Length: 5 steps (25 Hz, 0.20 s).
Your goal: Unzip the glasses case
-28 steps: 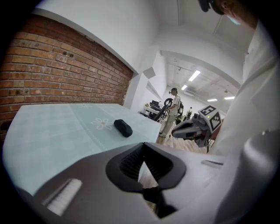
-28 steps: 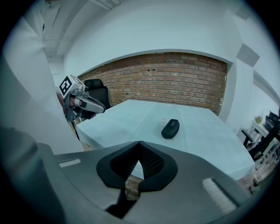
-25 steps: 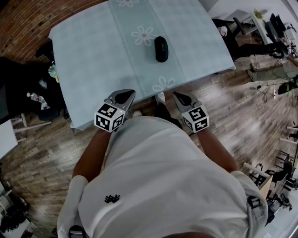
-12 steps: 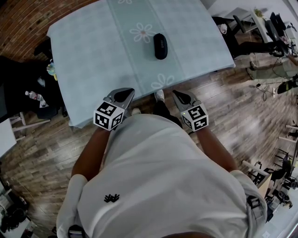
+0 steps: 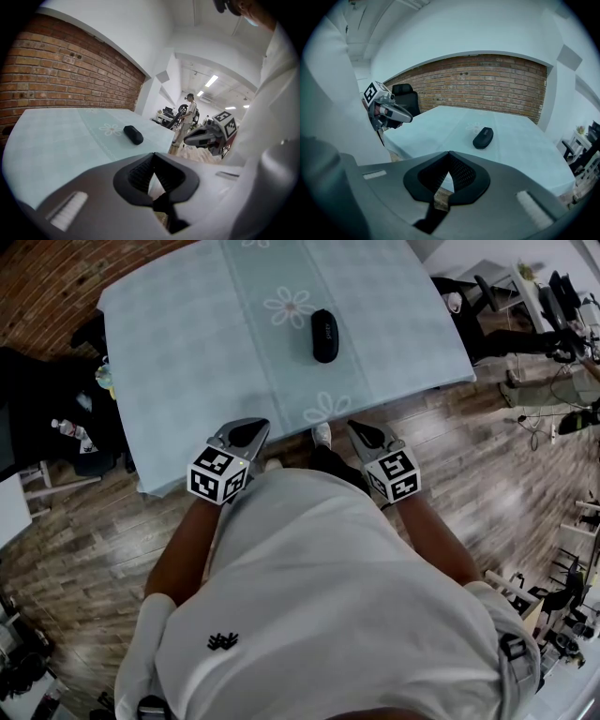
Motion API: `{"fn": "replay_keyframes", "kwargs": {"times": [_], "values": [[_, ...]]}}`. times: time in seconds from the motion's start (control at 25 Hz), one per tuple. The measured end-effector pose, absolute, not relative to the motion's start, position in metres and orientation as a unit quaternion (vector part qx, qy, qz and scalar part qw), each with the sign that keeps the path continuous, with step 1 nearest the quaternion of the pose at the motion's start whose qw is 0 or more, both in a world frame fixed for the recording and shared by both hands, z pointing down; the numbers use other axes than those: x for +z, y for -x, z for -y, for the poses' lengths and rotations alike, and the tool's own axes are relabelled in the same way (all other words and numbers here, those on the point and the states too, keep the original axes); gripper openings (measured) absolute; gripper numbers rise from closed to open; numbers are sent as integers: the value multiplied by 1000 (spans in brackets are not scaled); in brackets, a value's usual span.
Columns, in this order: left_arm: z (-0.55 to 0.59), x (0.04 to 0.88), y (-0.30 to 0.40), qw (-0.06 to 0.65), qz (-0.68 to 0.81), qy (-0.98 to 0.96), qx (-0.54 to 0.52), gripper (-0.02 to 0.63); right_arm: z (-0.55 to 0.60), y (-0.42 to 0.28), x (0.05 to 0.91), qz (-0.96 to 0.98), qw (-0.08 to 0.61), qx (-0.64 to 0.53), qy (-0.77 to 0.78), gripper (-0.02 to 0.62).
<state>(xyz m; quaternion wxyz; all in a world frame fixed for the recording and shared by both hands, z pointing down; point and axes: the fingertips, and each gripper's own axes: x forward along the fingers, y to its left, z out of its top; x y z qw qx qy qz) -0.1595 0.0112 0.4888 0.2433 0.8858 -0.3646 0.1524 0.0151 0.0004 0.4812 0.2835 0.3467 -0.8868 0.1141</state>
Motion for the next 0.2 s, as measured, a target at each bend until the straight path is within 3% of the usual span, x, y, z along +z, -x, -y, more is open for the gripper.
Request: {"fn": "replay_keyframes", "kwargs": {"times": [0.2], "values": [[0,491,162,246,376,-880,154,55,21,-14,480,893,285,105,-332,0]]}}
